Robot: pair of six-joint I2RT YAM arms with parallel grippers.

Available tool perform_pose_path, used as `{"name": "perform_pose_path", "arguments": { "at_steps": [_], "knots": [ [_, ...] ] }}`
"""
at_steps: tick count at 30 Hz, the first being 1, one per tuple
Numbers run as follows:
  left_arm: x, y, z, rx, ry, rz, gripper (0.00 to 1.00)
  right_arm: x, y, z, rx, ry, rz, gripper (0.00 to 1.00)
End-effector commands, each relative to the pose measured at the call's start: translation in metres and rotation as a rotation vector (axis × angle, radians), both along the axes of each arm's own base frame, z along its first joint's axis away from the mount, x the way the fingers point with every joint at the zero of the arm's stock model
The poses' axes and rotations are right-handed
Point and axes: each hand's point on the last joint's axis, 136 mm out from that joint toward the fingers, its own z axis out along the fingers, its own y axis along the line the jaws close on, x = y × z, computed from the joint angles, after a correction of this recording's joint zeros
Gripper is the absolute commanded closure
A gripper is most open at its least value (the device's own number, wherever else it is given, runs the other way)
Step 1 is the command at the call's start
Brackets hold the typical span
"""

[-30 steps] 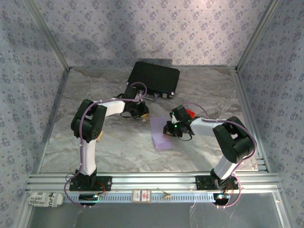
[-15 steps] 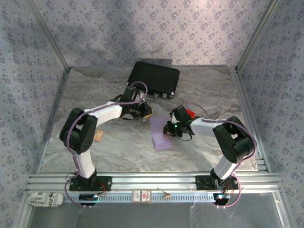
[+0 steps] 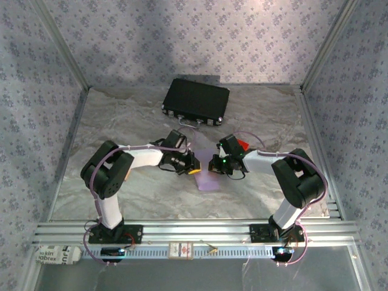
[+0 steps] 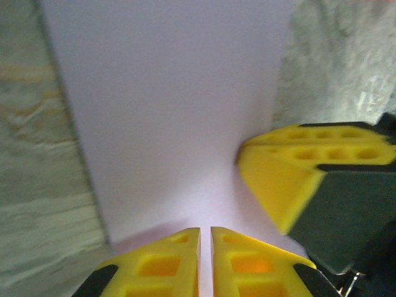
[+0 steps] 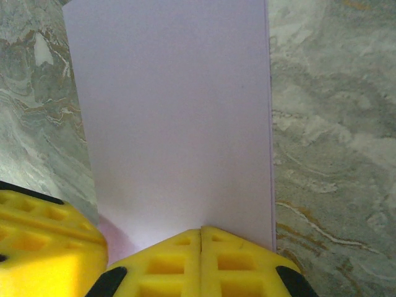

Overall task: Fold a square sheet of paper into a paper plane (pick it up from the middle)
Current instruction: First fold the square sheet of paper in half at the center of the table.

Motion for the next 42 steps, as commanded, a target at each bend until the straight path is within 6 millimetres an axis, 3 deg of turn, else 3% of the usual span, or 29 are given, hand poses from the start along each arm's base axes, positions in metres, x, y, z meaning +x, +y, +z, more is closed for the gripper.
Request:
{"name": "perform_pose_path", "arguments": {
  "at_steps": [1,7,10,19,22,29,36,39,42],
  "knots": [
    [-0.009,0.002,-0.008,-0.007,0.023,-0.009,0.88,-0.018,-0.021,-0.023,-0.102,0.087,-0.028,0.98],
    [-0.022,0.020,-0.032,0.090,0.035,-0.027,0.88,-0.021,-0.022,-0.025,-0.108,0.091,-0.027,0.99],
    [-0.024,0.026,-0.031,0.118,0.020,-0.037,0.89,-0.021,-0.022,-0.024,-0.105,0.090,-0.031,0.99],
    [-0.010,0.001,0.020,-0.014,-0.052,-0.013,0.91,-0.022,-0.023,-0.025,-0.110,0.091,-0.031,0.99],
    [-0.010,-0.009,0.028,-0.059,-0.044,-0.003,0.95,-0.022,-0.023,-0.025,-0.110,0.091,-0.028,0.99],
    [-0.020,-0.008,0.007,-0.030,0.008,0.005,1.00,-0.021,-0.023,-0.026,-0.110,0.092,-0.028,0.99],
    [-0.041,0.015,-0.033,0.065,0.050,-0.007,1.00,-0.021,-0.024,-0.025,-0.114,0.092,-0.029,0.99],
    [-0.047,0.022,-0.040,0.087,0.053,-0.009,1.00,-0.021,-0.024,-0.025,-0.114,0.094,-0.026,0.99],
    [-0.046,0.022,-0.033,0.083,0.036,-0.010,1.00,-0.021,-0.023,-0.024,-0.113,0.092,-0.024,0.99]
  ]
}}
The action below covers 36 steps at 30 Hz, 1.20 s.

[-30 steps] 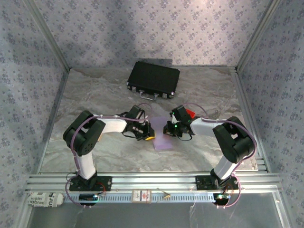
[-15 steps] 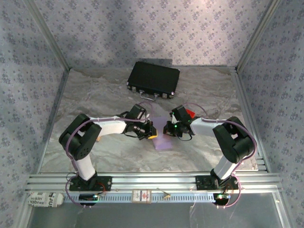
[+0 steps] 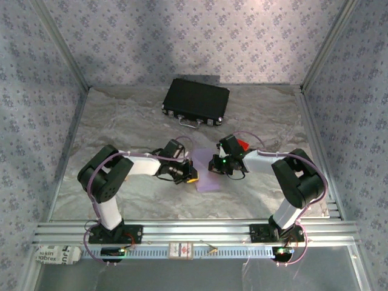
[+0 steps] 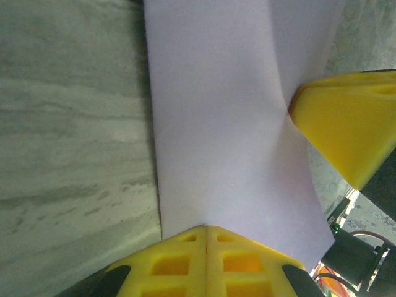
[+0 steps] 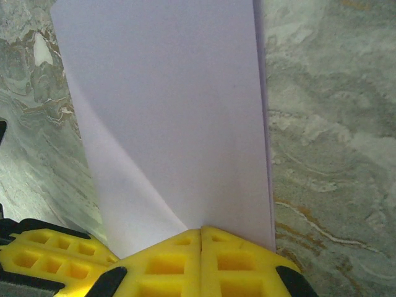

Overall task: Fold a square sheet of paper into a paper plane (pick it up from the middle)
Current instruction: First fold the square sheet of paper in half at the center of the table.

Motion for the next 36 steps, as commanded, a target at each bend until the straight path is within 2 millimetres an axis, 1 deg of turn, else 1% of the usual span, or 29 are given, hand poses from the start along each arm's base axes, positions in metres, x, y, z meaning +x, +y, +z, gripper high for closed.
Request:
{"name": "perform_pose_path", "arguments": {
  "at_steps": [1,6,10,13,17,19,24,26,29,31,34,36],
  "knots": [
    [-0.015,0.013,-0.011,0.071,0.024,-0.009,1.00,-0.021,-0.023,-0.025,-0.112,0.095,-0.025,0.99],
    [-0.005,-0.002,0.022,0.021,-0.031,-0.008,1.00,-0.020,-0.023,-0.024,-0.109,0.092,-0.030,0.99],
    [-0.005,-0.015,0.038,-0.036,-0.048,-0.013,1.00,-0.021,-0.021,-0.025,-0.107,0.093,-0.025,0.99],
    [-0.008,-0.017,0.033,-0.048,-0.031,-0.003,1.00,-0.021,-0.021,-0.025,-0.107,0.093,-0.023,0.99],
    [-0.014,-0.013,0.017,-0.033,0.002,0.007,1.00,-0.021,-0.021,-0.026,-0.106,0.095,-0.024,0.99],
    [-0.018,-0.007,0.008,-0.008,0.019,0.006,1.00,-0.021,-0.020,-0.026,-0.107,0.095,-0.021,0.99],
    [-0.036,0.010,-0.017,0.079,0.064,-0.026,1.00,-0.021,-0.021,-0.027,-0.108,0.097,-0.024,0.99],
    [-0.041,0.015,-0.022,0.100,0.073,-0.038,1.00,-0.022,-0.021,-0.027,-0.109,0.096,-0.023,0.99],
    [-0.043,0.021,-0.021,0.133,0.054,-0.043,1.00,-0.022,-0.022,-0.028,-0.111,0.100,-0.024,0.99],
    [-0.040,0.022,-0.015,0.143,0.028,-0.044,1.00,-0.022,-0.022,-0.028,-0.110,0.099,-0.024,0.99],
    [-0.033,0.016,0.002,0.121,-0.019,-0.035,1.00,-0.022,-0.022,-0.027,-0.110,0.099,-0.024,0.99],
    [-0.026,0.006,0.016,0.087,-0.055,-0.021,1.00,-0.021,-0.021,-0.026,-0.109,0.097,-0.025,0.99]
  ]
}}
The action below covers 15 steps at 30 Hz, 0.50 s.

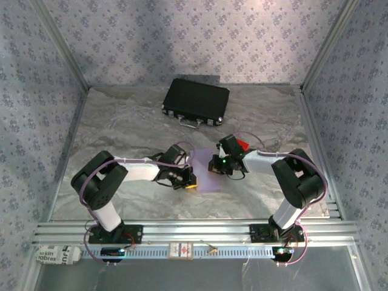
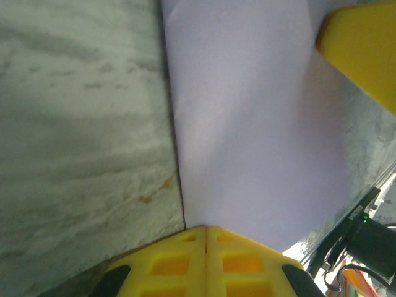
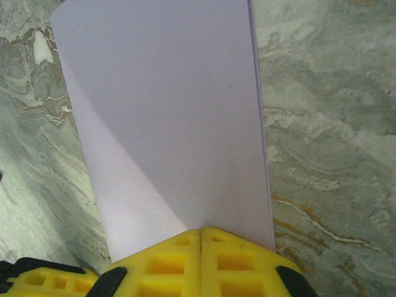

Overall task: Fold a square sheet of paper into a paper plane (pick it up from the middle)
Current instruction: First fold the square sheet of paper in half at the center of the table.

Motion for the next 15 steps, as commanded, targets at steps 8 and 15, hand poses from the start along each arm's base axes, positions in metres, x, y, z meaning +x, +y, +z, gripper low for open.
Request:
{"name": "perform_pose_path", "arguments": {
  "at_steps": [8,15],
  "knots": [
    [0.008,-0.023,0.032,-0.096,-0.055,0.038,1.00,-0.022,-0.023,-0.027,-0.113,0.099,-0.031,0.99],
    [-0.010,-0.021,0.011,-0.084,0.032,-0.012,1.00,-0.024,-0.023,-0.028,-0.117,0.099,-0.028,0.99]
  ]
}}
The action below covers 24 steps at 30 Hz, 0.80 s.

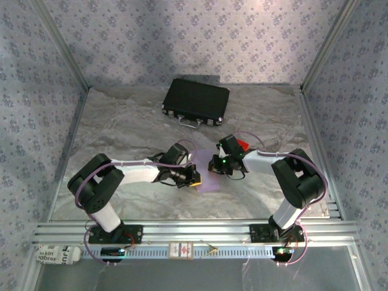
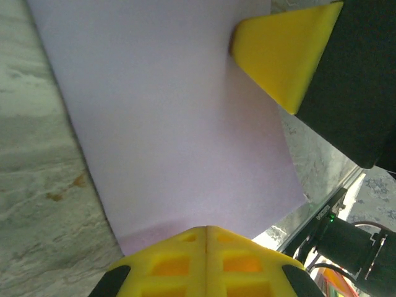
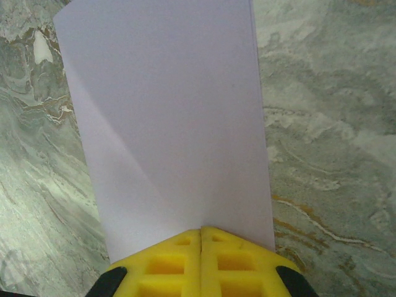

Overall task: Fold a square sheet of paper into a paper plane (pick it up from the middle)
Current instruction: First fold the square sheet of paper in half at the center of the table.

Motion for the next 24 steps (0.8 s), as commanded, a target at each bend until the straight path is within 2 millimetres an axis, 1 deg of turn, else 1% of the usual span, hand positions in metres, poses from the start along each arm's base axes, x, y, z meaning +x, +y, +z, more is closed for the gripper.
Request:
{"name": "perform_pose_path", "arguments": {
  "at_steps": [1,3,6,10,16,24],
  "knots": [
    [-0.016,0.001,-0.015,0.002,0.071,-0.037,1.00,-0.023,-0.024,-0.028,-0.115,0.099,-0.032,0.99],
    [-0.024,0.008,-0.027,0.032,0.102,-0.043,1.00,-0.024,-0.024,-0.029,-0.118,0.099,-0.029,0.99],
    [-0.034,0.018,-0.038,0.077,0.125,-0.066,1.00,-0.025,-0.025,-0.030,-0.121,0.102,-0.031,0.99],
    [-0.042,0.028,-0.044,0.135,0.117,-0.093,1.00,-0.025,-0.024,-0.030,-0.120,0.102,-0.034,0.99],
    [-0.045,0.035,-0.041,0.193,0.066,-0.117,1.00,-0.024,-0.024,-0.030,-0.120,0.103,-0.034,0.99],
    [-0.042,0.032,-0.031,0.212,-0.028,-0.153,1.00,-0.024,-0.024,-0.030,-0.124,0.103,-0.032,0.99]
  ]
}}
